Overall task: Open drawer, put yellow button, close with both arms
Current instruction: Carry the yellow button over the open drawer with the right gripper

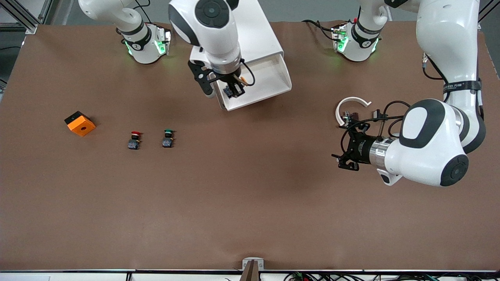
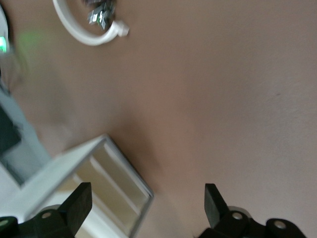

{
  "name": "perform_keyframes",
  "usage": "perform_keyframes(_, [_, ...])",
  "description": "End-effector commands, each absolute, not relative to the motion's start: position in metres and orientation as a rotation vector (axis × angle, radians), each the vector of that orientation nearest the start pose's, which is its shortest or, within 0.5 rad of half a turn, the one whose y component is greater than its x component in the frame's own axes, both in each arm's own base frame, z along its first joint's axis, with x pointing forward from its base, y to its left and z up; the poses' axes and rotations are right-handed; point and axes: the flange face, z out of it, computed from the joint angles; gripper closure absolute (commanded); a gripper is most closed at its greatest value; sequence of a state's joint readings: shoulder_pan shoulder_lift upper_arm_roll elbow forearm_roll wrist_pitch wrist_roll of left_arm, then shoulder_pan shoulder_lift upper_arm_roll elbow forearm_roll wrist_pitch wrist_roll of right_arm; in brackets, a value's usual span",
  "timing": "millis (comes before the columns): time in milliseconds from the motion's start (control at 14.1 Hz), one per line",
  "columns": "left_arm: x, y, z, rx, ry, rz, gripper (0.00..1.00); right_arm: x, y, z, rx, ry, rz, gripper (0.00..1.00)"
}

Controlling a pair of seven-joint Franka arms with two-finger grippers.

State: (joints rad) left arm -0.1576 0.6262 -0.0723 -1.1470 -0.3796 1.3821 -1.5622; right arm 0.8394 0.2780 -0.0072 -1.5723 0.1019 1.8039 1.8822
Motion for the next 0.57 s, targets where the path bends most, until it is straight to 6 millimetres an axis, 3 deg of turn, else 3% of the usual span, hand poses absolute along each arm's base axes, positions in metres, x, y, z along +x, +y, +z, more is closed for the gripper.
perform_keyframes(0, [0.657,-0.18,0.447,-2.521,-1.685,0.74,0.0,0.409,0.505,0.469,-2.68,1.722,0.157,1.0])
perform_keyframes(213, [0.655,-0.172,0.461,-2.654,-1.508,0.643,0.0,0.394,0.532,0.449,-2.636,1.817,0.148,1.0])
perform_keyframes(496, [0.651,-0.174,0.472,-2.788,-1.27,0.567,0.0,0.38,0.561,0.436,-2.568,1.9,0.14,1.0])
